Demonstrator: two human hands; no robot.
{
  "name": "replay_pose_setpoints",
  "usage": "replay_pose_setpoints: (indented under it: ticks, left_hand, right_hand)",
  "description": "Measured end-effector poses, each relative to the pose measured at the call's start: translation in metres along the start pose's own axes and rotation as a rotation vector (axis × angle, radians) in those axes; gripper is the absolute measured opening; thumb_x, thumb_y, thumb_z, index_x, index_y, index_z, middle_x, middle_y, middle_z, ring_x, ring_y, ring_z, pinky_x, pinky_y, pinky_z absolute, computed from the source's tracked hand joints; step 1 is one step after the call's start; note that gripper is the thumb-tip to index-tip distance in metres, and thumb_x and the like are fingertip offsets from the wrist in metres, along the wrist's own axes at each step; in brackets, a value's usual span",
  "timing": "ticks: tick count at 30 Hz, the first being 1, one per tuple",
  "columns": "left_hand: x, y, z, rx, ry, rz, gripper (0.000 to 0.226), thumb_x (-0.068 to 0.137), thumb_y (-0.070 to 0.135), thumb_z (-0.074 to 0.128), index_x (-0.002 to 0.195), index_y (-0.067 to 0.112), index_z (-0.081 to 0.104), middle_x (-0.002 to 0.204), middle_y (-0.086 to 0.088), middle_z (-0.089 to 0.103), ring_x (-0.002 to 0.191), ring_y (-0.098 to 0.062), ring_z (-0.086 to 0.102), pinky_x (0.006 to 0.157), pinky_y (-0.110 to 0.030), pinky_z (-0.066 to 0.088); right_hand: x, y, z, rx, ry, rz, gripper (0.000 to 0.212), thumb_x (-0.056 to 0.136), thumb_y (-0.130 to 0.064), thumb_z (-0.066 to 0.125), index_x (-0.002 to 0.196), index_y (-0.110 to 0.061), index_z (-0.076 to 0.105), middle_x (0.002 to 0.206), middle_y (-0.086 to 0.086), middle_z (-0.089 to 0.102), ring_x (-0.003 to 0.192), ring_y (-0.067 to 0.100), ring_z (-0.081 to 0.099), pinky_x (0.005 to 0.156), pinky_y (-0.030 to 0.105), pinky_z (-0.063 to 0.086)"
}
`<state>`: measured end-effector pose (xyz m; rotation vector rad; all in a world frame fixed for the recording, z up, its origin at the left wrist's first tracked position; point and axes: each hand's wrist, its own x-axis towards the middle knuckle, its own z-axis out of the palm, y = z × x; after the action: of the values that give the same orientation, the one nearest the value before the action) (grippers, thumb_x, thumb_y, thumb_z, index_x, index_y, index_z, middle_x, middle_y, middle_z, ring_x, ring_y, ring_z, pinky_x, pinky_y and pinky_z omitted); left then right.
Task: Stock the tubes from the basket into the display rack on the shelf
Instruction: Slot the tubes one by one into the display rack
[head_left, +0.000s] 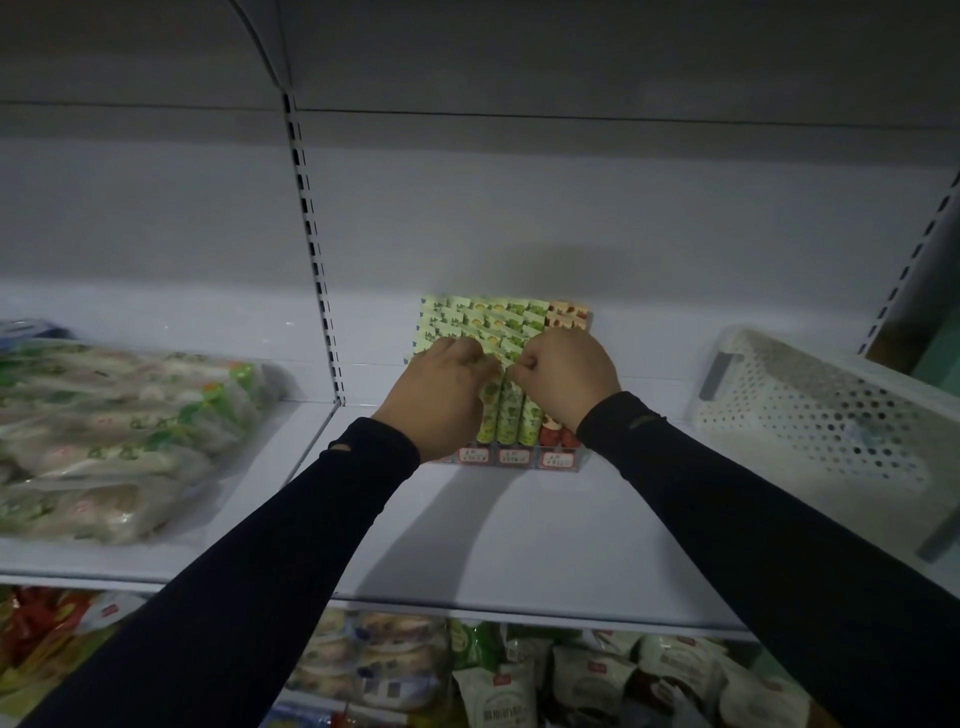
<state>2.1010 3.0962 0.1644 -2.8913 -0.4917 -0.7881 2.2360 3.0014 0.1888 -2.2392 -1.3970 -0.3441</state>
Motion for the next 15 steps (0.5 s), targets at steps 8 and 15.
replay_pose_setpoints:
  ticks: [8, 15]
  left_hand:
    - [0.0004, 0.0027, 0.0022, -0.011, 0.030, -0.023, 0.051, 0.067, 0.008, 0.040, 0.108, 0.002, 0.070, 0.101, -0.018, 0.061, 0.090, -0.038, 0.055, 0.074, -0.046, 0.051]
    - [-0.0024, 0.0029, -0.0036, -0.015, 0.022, -0.020, 0.045, 0.074, 0.001, 0.051, 0.115, 0.005, 0.068, 0.109, -0.015, 0.062, 0.099, -0.035, 0.053, 0.083, -0.048, 0.050]
  right_hand:
    - [0.0010, -0.0027, 0.0015, -0.035, -0.010, 0.043, 0.043, 0.090, -0.027, 0.060, 0.052, -0.023, 0.041, 0.059, -0.004, 0.047, 0.065, 0.020, 0.051, 0.056, 0.025, 0.033]
    - [0.0044, -0.0010, -0.0040, 0.018, -0.067, 0.046, 0.037, 0.091, -0.030, 0.062, 0.056, -0.017, 0.053, 0.059, 0.000, 0.053, 0.057, 0.018, 0.050, 0.047, 0.024, 0.028]
